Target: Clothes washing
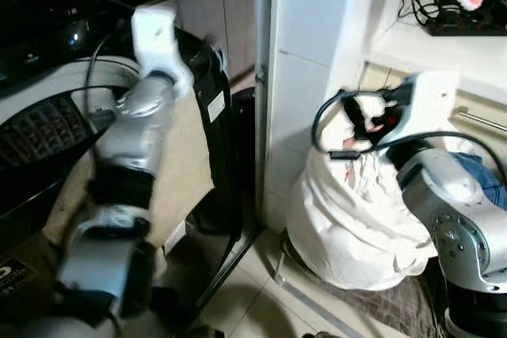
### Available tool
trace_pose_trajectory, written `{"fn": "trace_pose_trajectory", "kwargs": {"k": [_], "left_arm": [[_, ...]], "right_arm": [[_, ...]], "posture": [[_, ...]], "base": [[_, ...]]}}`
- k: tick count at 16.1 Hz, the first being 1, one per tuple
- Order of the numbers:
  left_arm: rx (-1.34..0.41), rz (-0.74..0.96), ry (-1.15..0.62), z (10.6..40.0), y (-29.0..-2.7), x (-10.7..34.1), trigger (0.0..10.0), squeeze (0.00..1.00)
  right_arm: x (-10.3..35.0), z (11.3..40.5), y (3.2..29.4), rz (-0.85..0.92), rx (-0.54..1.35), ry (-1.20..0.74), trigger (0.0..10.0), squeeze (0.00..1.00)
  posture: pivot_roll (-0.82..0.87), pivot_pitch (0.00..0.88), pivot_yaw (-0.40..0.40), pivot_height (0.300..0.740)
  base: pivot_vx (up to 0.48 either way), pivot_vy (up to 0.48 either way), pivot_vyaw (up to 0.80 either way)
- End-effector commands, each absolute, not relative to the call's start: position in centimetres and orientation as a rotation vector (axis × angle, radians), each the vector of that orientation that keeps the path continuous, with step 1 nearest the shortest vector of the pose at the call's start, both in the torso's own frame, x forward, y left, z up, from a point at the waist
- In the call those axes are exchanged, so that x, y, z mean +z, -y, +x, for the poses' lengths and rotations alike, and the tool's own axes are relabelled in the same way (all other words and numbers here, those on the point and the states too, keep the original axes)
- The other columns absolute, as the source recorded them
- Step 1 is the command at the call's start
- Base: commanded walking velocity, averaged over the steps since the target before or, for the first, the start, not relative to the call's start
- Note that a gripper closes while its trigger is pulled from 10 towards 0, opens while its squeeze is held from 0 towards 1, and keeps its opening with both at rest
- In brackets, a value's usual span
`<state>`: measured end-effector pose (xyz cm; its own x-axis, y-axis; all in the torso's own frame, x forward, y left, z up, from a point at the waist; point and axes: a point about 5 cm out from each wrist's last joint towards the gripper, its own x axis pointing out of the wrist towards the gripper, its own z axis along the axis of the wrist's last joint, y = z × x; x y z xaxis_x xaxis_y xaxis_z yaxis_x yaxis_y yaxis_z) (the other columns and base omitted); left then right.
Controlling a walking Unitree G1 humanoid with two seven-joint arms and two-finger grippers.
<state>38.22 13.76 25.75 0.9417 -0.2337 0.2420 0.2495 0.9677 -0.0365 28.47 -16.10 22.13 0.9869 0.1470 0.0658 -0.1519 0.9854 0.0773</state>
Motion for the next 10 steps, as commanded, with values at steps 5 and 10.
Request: {"fn": "trace_pose_trajectory", "kwargs": {"k": [5,10], "left_arm": [[-0.408,-0.046,0.166,34.2,-10.7,20.9,10.0,0.00],[-0.330,0.010,0.119,32.1,-11.7,18.5,10.0,0.00]], "right_arm": [[20.2,26.7,16.4,0.025,0.070,0.075,10.0,0.00],[17.4,25.1,15.7,0.023,0.049,0.016,10.0,0.00]], "posture": [[-0.17,0.000,0.070,0.740],[-0.17,0.000,0.068,0.740]], "base": [[0.000,0.000,0.00],[0.000,0.000,0.00]]}}
